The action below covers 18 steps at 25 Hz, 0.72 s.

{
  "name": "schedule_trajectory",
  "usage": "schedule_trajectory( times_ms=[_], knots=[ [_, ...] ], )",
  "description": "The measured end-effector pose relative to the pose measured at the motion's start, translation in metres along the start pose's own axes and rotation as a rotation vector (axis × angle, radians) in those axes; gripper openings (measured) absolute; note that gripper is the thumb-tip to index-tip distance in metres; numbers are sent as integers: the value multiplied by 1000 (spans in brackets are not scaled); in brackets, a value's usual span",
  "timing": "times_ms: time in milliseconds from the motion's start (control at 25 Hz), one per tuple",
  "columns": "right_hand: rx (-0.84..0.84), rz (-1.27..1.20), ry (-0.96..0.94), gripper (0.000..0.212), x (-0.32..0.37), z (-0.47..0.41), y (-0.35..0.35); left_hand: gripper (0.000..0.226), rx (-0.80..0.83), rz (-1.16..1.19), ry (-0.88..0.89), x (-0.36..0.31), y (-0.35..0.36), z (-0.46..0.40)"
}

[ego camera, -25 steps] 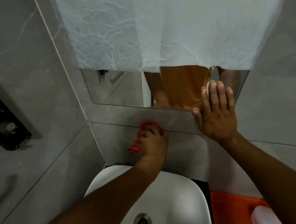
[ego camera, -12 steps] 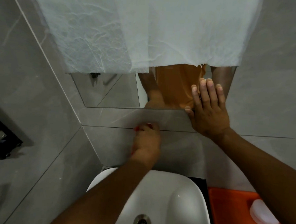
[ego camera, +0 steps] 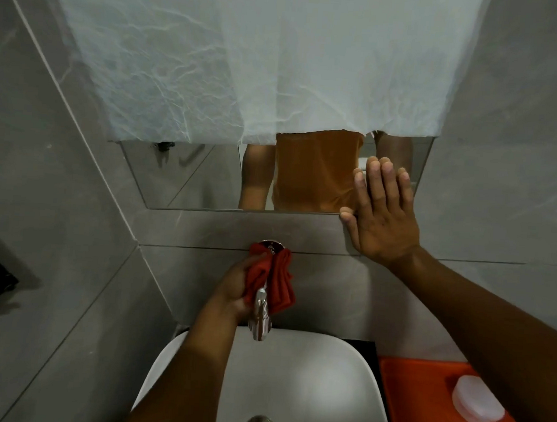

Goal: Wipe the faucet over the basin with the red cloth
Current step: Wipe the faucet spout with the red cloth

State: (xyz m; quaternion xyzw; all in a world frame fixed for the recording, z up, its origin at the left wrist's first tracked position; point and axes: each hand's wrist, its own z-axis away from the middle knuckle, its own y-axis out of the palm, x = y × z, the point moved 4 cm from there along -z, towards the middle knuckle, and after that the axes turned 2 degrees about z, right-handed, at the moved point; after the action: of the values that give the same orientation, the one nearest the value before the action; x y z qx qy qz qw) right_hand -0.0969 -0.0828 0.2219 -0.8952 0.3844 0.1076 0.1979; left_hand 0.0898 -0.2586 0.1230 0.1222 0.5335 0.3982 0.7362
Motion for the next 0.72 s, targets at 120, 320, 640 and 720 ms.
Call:
schedule_trajectory(
  times_ms=[120, 320, 640, 720],
  knots=[
    [17, 21, -10, 80, 2, 0, 1, 42, -310, -543, 40, -16, 3, 1],
    [150, 29, 22, 81, 2, 1, -3, 43, -212, -242, 119, 21, -13, 29],
    [783, -539, 601, 73, 86, 37, -64, 66, -136, 218, 115, 110, -37, 72],
    [1151, -1122, 986, 64, 138, 78, -89, 61, -104, 187, 134, 104, -33, 81]
  ],
)
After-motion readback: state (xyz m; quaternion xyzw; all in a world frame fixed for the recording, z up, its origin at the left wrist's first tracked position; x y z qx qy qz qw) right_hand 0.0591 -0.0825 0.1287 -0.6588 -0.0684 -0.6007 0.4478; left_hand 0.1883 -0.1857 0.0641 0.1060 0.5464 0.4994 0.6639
